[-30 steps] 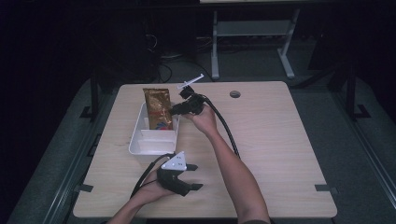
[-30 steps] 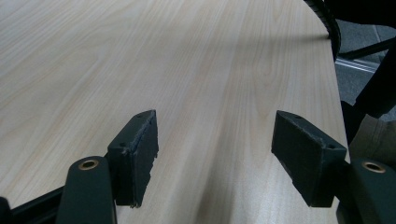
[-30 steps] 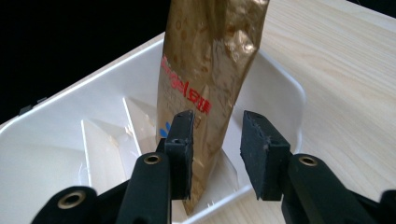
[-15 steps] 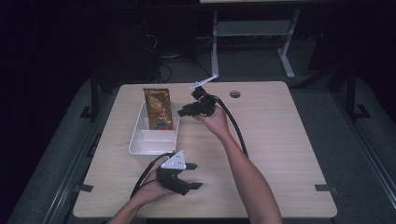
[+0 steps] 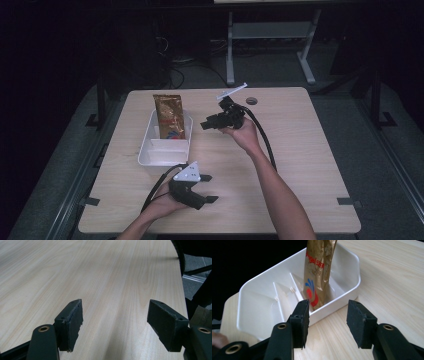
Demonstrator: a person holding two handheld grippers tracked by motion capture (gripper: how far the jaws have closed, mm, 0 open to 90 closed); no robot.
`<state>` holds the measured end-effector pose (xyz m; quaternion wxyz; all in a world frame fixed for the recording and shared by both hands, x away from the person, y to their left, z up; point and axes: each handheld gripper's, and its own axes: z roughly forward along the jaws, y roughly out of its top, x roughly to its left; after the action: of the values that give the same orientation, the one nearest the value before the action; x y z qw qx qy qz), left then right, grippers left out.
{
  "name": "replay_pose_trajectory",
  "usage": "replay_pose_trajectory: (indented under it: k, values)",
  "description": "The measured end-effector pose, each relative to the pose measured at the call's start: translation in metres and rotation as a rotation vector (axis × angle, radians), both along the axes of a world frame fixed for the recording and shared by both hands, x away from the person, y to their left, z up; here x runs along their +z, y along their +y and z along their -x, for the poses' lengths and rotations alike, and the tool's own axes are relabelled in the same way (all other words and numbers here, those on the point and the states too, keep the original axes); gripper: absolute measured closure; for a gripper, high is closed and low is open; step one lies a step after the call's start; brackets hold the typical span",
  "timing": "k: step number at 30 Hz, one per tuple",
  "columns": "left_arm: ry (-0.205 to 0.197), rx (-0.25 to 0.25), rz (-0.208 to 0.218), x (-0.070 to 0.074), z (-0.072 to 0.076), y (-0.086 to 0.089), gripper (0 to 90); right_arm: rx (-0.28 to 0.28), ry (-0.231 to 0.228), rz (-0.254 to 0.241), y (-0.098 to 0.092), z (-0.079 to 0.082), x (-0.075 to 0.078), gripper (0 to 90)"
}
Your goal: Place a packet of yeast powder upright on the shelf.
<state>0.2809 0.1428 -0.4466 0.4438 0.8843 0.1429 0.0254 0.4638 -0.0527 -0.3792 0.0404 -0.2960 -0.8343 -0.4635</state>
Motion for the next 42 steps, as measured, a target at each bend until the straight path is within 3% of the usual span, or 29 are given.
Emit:
replay_pose_trajectory:
  k: [21, 42]
  values:
    - [0.001, 0.022, 0.001, 0.0, 0.001, 0.001, 26.6, -0.045, 0.009, -0.031, -0.071, 0.033, 0.001, 43.1]
    - [0.006, 0.039, 0.003, 0.0, 0.0, 0.0, 25.1, -0.113, 0.009, -0.041, -0.133, 0.073, -0.015, 39.4]
